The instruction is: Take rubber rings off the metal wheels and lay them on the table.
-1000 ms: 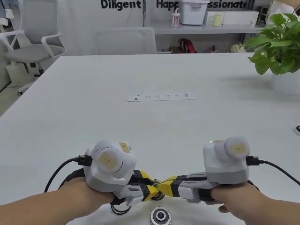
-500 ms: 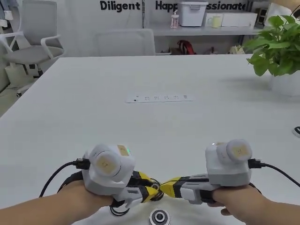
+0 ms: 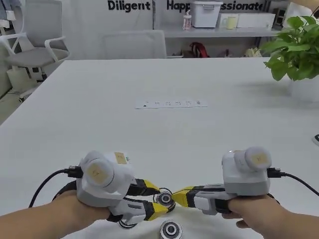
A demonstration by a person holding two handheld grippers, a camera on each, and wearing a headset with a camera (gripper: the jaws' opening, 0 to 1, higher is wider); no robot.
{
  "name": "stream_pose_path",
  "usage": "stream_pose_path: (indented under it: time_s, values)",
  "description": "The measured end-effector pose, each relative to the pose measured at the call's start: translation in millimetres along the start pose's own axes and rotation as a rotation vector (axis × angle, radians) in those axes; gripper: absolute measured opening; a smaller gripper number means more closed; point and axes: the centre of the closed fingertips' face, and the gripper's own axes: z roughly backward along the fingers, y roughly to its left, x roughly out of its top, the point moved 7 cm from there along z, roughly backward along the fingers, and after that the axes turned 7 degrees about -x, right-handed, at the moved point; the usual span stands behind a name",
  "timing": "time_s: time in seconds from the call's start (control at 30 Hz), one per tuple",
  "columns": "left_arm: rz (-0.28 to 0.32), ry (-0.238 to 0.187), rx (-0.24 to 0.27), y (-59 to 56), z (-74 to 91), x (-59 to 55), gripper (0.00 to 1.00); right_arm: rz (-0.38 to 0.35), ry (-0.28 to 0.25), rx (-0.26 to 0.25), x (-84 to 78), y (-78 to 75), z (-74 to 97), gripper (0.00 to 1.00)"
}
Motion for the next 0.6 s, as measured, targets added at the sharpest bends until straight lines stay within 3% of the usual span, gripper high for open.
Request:
stream_pose_path:
  time_s: [0.3,0.6]
  values:
    - [0.009,-0.049,0.02,-0.6,22.3,-3.4,0.35,-0.017,-0.011,0.019,2.2,2.2,0.8,0.0]
    - [0.042,-0.062,0.046,3.0,46.3,-13.6,0.45,-0.019,-0.018,0.044,7.1,6.0,-0.3,0.0]
